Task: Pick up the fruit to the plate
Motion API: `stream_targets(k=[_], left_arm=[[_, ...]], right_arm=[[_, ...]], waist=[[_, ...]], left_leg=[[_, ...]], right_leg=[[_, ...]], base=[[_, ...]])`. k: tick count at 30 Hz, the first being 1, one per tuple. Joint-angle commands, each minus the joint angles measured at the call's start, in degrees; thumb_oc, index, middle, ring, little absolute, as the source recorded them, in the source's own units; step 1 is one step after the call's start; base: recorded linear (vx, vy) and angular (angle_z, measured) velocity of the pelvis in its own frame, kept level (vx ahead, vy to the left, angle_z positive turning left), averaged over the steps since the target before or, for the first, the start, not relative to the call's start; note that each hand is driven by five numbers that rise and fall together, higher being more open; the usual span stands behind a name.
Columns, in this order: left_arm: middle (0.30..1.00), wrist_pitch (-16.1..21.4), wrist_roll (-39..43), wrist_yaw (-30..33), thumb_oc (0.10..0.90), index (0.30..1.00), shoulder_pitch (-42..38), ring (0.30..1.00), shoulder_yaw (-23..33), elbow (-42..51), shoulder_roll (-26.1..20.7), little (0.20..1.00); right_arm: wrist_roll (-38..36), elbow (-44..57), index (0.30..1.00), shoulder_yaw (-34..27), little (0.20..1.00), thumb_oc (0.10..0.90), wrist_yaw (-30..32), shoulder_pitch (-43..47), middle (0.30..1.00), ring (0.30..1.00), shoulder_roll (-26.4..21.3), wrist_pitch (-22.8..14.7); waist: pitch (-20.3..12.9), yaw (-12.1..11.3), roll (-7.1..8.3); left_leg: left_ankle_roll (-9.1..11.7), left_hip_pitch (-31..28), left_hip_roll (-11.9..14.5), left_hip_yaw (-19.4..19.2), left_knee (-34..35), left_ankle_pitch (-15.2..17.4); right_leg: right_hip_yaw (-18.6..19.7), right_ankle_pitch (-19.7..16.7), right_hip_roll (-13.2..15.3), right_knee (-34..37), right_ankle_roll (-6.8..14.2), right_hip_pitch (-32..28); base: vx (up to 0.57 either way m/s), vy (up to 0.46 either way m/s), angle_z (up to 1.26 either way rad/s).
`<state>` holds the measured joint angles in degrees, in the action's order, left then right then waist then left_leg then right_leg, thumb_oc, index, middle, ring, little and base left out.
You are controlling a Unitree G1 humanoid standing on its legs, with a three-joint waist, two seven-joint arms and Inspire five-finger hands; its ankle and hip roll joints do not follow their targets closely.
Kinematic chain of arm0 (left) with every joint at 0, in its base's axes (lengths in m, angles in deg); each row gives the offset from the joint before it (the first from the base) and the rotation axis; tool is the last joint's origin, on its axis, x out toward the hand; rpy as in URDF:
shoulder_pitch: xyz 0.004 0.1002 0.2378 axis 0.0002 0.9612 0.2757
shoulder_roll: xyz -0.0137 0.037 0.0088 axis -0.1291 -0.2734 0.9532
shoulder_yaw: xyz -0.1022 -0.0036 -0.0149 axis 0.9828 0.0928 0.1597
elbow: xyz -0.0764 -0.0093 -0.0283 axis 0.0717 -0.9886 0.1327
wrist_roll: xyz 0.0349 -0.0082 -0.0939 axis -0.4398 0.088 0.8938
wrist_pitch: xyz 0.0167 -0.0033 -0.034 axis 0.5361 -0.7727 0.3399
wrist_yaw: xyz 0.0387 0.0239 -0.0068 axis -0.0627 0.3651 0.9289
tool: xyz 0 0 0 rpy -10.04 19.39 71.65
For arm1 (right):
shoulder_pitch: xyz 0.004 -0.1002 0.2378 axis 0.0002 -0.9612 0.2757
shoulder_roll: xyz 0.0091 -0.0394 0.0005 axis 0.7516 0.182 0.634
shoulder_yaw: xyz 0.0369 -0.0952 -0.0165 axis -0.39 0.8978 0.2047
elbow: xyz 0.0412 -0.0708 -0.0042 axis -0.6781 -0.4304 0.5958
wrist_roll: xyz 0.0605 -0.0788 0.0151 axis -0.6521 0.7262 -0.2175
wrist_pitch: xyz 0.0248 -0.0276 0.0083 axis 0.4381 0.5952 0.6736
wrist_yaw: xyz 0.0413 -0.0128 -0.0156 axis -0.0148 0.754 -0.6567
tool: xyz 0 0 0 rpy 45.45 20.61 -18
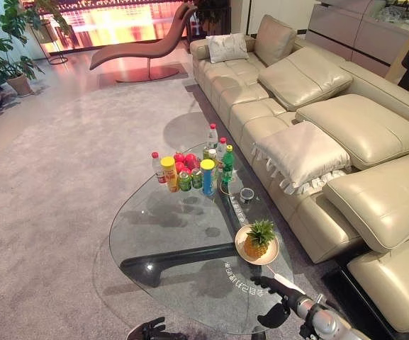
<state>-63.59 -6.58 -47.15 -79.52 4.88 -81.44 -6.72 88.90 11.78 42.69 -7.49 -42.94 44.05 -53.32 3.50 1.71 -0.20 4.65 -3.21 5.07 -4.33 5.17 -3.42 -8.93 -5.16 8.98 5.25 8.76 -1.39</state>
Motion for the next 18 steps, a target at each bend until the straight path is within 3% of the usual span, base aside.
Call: stream_targets(k=[1,3,10,18], left_arm=[[0.9,1.8,-2.1,0.8,0.8,0.9,-4.3,0.9,2.1,-4.1,1.0,0.9],[0.9,1.7,-1.8,0.9,0.8,0.9,-4.5,0.9,3.0,-5.2,1.4,0.9],[0.9,1.6,-0.2,2.4,0.8,0.9,-4.3,0.9,5.8,-9.1,3.2,0.9],[0.9,-0.1,2.0,2.7,0.8,0.9,-3.6,0.9,8.1,-10.7,3.7,0.9]], right_arm=[[-11.1,-5.5,0.9,-2.7,0.9,0.8,-2.2,3.3,0.9,0.9,3.1,6.4],[-15.9,-10.2,0.9,-4.7,0.9,0.8,-2.8,2.9,0.9,0.9,4.9,9.2],[-22.5,-24.0,0.9,-13.1,0.9,0.8,-1.9,2.4,0.9,0.9,9.5,12.2],[-25.1,-27.5,0.9,-15.9,0.9,0.8,-1.0,2.5,0.9,0.9,11.0,12.7]], waist=[[1.6,-0.6,1.79],[1.4,-0.7,1.71],[0.9,-0.7,1.09],[0.8,-0.8,0.77]], left_leg=[[-0.5,-1.0,-4.7,-0.1,-0.5,4.8],[-0.5,-1.2,-4.7,-0.2,-0.5,4.8],[-0.7,-2.0,-4.5,-0.2,-0.2,4.9],[-0.7,-2.1,-4.5,0.3,-0.2,4.8]], right_leg=[[-3.4,4.6,-4.4,-0.6,-1.0,-3.5],[-3.4,4.6,-4.5,-0.6,-1.1,-3.7],[-2.8,4.8,-4.9,-0.3,-1.4,-4.4],[-2.5,4.7,-5.0,-0.3,-1.6,-4.6]], base=[[0.03,0.003,-0.01],[0.02,0.003,-0.01],[0.04,0.009,-0.02],[0.01,0.001,0.0]])
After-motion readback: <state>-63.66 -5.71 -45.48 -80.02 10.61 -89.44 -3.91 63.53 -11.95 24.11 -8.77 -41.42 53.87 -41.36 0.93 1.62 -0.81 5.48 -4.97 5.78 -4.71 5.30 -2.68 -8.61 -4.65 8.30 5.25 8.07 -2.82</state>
